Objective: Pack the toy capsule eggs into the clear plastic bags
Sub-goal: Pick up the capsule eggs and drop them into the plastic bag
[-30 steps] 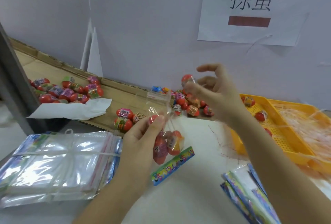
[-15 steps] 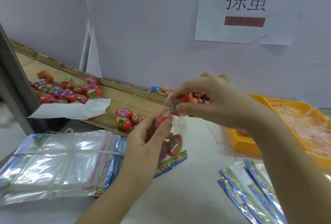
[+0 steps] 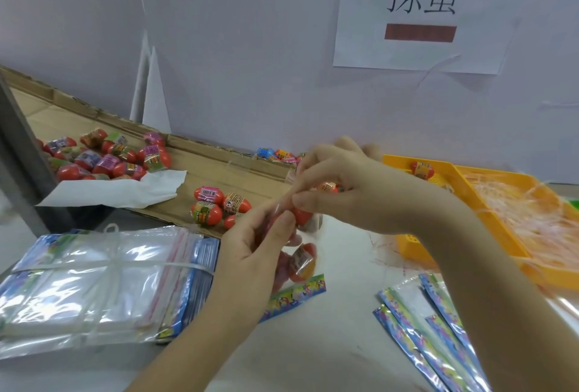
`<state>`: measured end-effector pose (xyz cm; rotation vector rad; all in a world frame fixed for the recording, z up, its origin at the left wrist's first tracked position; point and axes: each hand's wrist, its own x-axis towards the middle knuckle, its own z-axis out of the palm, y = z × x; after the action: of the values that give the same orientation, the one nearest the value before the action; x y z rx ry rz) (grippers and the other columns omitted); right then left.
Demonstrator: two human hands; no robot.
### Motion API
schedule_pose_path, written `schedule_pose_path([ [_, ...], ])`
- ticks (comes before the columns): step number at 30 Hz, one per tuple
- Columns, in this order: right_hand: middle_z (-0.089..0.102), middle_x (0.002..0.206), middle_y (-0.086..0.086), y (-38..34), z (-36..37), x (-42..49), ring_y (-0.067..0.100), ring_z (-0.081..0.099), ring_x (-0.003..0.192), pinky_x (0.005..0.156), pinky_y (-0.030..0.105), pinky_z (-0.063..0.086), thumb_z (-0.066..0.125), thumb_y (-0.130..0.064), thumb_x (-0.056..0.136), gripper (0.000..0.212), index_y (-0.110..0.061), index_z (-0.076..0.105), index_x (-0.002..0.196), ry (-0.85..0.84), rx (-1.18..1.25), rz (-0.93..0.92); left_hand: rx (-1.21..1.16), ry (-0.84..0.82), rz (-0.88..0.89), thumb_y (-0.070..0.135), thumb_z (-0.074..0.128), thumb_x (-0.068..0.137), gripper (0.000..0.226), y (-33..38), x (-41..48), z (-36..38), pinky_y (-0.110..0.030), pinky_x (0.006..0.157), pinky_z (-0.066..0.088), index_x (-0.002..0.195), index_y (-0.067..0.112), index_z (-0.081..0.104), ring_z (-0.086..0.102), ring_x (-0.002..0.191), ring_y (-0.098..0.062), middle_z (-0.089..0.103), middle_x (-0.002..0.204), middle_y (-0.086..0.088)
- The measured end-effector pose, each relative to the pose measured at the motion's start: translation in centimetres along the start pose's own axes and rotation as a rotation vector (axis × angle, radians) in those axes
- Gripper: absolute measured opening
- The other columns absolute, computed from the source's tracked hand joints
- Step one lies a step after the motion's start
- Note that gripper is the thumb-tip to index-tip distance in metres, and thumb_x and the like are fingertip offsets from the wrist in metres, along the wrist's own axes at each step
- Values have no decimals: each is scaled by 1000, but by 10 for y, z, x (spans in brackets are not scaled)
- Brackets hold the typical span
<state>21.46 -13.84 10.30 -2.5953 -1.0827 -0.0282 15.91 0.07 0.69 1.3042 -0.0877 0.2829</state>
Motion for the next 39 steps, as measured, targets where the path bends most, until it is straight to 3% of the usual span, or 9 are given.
schedule_pose_path([
  [3, 42, 105, -25, 4, 3, 3, 5, 32, 110, 97, 32, 25, 38, -65, 88, 18, -61, 54, 94, 124, 189, 8, -15, 66, 29, 39, 60, 75, 24, 1, 4, -3, -15, 56, 53, 91, 31, 76, 71, 72, -6, 75, 85, 3],
  [6, 47, 106, -19, 12, 6, 6, -3, 51, 95, 76, 22, 42, 58, -70, 70, 43, -54, 48, 108, 273, 515, 115, 8, 117, 66, 46, 61, 75, 34, 3, 7, -8, -21, 68, 58, 103, 30, 74, 72, 86, -11, 77, 94, 3],
  [10, 66, 95, -13, 19, 15, 10, 0, 66, 85, 78, 30, 54, 69, -78, 55, 62, -36, 59, 99, 82, 570, 205, -28, 196, 88, 41, 63, 74, 26, 6, 10, -9, -15, 64, 54, 96, 33, 76, 71, 80, -3, 75, 84, 9],
  [16, 72, 77, -5, 19, 26, 17, 12, 69, 74, 74, 31, 52, 70, -30, 83, 6, -25, 69, 81, 151, 791, 139, -168, 192, 41, 37, 73, 64, 42, 10, 11, -9, -37, 72, 60, 103, 23, 76, 73, 86, -19, 77, 96, -3],
  [20, 71, 73, -2, 20, 23, 17, 17, 70, 66, 68, 28, 57, 59, -5, 93, 19, -20, 67, 99, 248, 963, 168, -303, 172, 16, 28, 68, 73, 35, 15, 13, -12, -29, 66, 59, 106, 20, 76, 74, 91, -19, 76, 102, -5],
  [26, 66, 88, -2, 10, 30, 17, 13, 64, 82, 72, 28, 53, 56, -14, 96, 43, -35, 41, 130, 420, 872, 107, -259, 144, 42, 23, 60, 80, 31, 15, 13, -13, -27, 71, 59, 106, 20, 76, 72, 97, -18, 76, 105, -4],
  [30, 38, 133, -16, 5, 24, 10, 0, 33, 129, 96, 22, 36, 63, -56, 78, 36, -58, 52, 112, 289, 513, -12, -212, 161, 53, 27, 60, 80, 31, 14, 14, -15, -33, 79, 60, 106, 23, 76, 71, 103, -19, 75, 109, -3],
  [35, 33, 131, -20, 0, 24, 7, -4, 21, 124, 97, 26, 23, 62, -64, 73, 21, -44, 64, 81, 273, 283, 5, -189, 130, 68, 28, 58, 82, 29, 13, 13, -14, -35, 82, 58, 103, 28, 77, 70, 104, -19, 75, 108, -2],
  [39, 35, 130, -17, 0, 26, 9, -4, 17, 124, 102, 31, 19, 52, -69, 74, 34, -37, 66, 74, 254, 134, 23, -215, 115, 63, 25, 58, 80, 28, 11, 10, -11, -24, 74, 58, 99, 26, 78, 71, 100, -14, 76, 105, 0],
])
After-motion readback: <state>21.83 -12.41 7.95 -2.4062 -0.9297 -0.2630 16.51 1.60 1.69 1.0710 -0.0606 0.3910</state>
